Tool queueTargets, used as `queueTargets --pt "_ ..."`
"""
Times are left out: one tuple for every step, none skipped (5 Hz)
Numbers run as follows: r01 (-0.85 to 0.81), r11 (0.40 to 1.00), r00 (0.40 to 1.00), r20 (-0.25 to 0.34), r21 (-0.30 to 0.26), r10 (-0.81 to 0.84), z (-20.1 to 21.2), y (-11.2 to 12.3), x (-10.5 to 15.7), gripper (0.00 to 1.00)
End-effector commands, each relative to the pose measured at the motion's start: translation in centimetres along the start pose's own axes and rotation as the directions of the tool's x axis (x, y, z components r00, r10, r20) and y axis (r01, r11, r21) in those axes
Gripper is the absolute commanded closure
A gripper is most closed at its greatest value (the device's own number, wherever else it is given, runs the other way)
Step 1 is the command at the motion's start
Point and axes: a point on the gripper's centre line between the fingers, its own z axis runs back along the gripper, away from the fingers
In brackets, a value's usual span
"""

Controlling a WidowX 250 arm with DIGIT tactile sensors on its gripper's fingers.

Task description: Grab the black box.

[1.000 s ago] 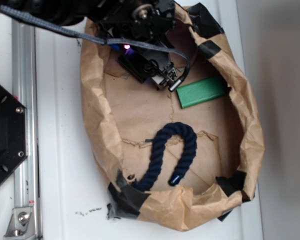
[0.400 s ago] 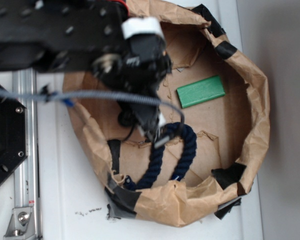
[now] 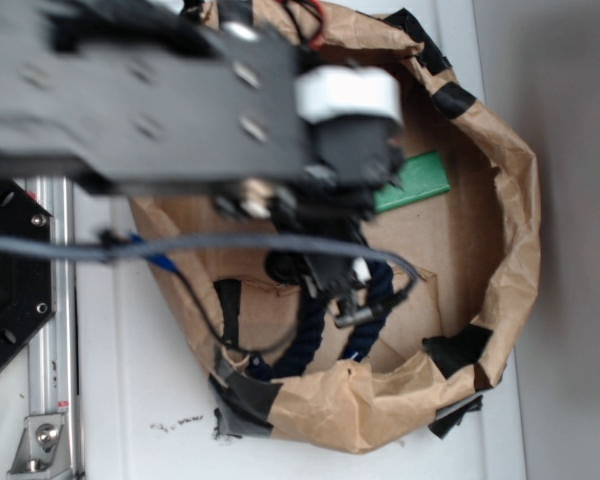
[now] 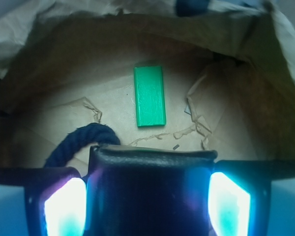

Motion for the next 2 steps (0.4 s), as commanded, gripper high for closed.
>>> queueTargets --pt "-0.009 1.000 0.999 0.048 -0.013 0.009 2.04 0.63 0.23 1.00" --pt "-0.004 1.000 0.999 0.046 -0.005 0.004 1.97 1.00 0.28 1.00"
